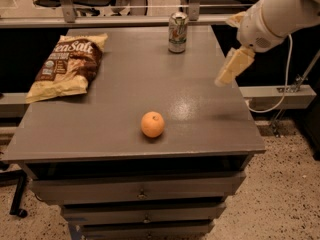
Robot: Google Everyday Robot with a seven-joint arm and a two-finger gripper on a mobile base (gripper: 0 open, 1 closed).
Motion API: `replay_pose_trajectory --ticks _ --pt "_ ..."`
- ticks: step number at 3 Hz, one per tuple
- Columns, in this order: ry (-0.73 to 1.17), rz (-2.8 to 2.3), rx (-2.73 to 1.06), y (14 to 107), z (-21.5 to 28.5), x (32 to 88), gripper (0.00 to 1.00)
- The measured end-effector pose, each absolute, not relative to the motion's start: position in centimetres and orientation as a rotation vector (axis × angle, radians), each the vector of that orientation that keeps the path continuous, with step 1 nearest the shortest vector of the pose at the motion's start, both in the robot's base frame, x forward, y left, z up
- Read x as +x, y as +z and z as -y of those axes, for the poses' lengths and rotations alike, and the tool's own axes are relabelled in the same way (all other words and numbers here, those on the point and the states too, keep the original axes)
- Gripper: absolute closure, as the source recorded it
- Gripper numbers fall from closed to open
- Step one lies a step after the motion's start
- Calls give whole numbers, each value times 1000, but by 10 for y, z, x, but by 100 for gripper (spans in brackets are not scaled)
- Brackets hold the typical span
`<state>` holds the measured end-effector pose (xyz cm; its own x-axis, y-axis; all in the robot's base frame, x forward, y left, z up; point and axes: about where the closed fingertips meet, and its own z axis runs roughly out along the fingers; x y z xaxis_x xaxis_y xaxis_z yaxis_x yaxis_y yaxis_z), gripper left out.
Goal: Move 7up can near orange
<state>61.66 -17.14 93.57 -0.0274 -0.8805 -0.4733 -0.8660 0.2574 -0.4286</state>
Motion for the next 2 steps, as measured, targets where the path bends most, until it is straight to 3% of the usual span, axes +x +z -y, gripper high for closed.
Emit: replay_pose_trajectory --ticks 2 --pt "120 -1792 -1405 928 145 741 0"
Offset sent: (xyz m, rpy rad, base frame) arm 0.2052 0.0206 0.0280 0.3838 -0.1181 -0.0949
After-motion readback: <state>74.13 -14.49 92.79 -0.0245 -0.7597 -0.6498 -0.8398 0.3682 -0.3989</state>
